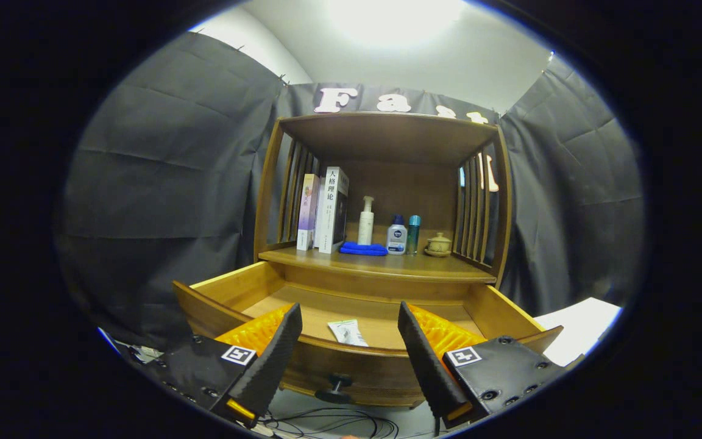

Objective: Pull open the drawer, take out the items inside it, and place them on the countertop above the cabinet.

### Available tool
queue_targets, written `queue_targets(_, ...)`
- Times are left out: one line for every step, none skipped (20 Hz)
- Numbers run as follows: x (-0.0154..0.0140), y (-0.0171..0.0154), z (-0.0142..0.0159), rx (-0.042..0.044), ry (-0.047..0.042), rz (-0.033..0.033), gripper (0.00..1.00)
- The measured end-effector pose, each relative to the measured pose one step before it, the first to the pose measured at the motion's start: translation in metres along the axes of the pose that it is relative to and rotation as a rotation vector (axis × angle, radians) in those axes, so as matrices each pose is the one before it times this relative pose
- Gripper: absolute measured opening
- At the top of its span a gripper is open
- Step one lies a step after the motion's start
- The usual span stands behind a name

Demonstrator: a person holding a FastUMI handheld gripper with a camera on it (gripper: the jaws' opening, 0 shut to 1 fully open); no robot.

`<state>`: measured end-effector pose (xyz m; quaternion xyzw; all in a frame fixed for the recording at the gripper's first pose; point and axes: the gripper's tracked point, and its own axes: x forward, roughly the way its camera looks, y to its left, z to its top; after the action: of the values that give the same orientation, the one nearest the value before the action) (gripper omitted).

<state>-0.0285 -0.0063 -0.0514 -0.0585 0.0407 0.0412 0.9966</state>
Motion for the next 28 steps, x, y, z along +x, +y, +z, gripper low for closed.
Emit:
queue_targets(0.0044, 0.00028, 0.00486, 0.00279, 0.00677, 0.01643, 0.98)
queue_targets(0.00383, 0.00049, 0.0061, 0.00616, 0.004, 0.01679, 0.98)
queue_targets(0.00547, 0.00097, 0.00469, 0.00947, 0.0095, 0.01676, 0.98)
queue_targets(0.00275, 0.0006, 0.00402, 0.00802, 0.0083, 0.01723, 0.98)
queue_targets(0.00349, 0.00148, 0.006, 0.00248, 0.0011, 0.02081, 0.98)
queue_targets(0.00466, -0.00019, 0.00531, -0.00962, 0.00082, 0.01132, 0.98)
queue_targets(0.00501, -0.00344, 0.00505, -0.00905, 0.0001, 0.00891, 0.98)
queue_targets(0.00412, 0.00057, 0.00382, -0.00229, 0.0006, 0.01663, 0.98)
queue_targets(0.0047, -0.00084, 0.00256, 0.00425, 0.01015, 0.01652, 0.98)
queue_targets(0.00409, -0.00178, 0.00233, 0.00546, 0.01428, 0.01529, 0.98)
queue_targets(0.00377, -0.00185, 0.00136, 0.00722, 0.01791, 0.01526, 0.98)
queue_targets(0.00612, -0.00237, 0.0032, 0.01267, 0.01759, 0.01916, 0.98)
queue_targets(0.00596, -0.00302, 0.00251, 0.01323, 0.01733, 0.01179, 0.98)
queue_targets(0.00512, -0.00234, 0.00085, 0.00937, 0.03037, 0.01606, 0.98)
queue_targets(0.00715, -0.00145, -0.00053, 0.00872, 0.03563, 0.02059, 0.98)
queue_targets(0.00554, -0.00077, -0.00078, 0.00559, 0.03702, 0.01971, 0.98)
queue_targets(0.00675, -0.00063, -0.0018, 0.00051, 0.04646, 0.02344, 0.98)
queue_targets(0.00672, -0.00173, 0.00108, 0.00372, 0.02557, 0.01468, 0.98)
queue_targets(0.00838, -0.00053, 0.00058, -0.00536, 0.02946, 0.01951, 0.98)
queue_targets(0.00643, -0.0023, -0.00011, -0.01132, 0.02487, 0.01076, 0.98)
queue_targets(0.00735, -0.00392, -0.00188, -0.01279, 0.02978, 0.00322, 0.98)
queue_targets(0.00678, -0.00258, -0.00159, -0.00722, 0.02777, 0.00439, 0.98)
queue_targets(0.00733, -0.00004, -0.0033, -0.00353, 0.0305, 0.01162, 0.98)
queue_targets(0.00706, 0.00143, -0.00582, 0.00069, 0.03959, 0.01741, 0.98)
queue_targets(0.00607, -0.00126, -0.00332, -0.00282, 0.0336, 0.01168, 0.98)
queue_targets(0.00615, -0.00018, -0.00444, -0.00692, 0.03393, 0.00947, 0.98)
queue_targets(0.00709, -0.00093, -0.00446, -0.01315, 0.04601, 0.01471, 0.98)
queue_targets(0.00647, 0.00192, -0.00546, -0.00685, 0.0367, 0.01601, 0.98)
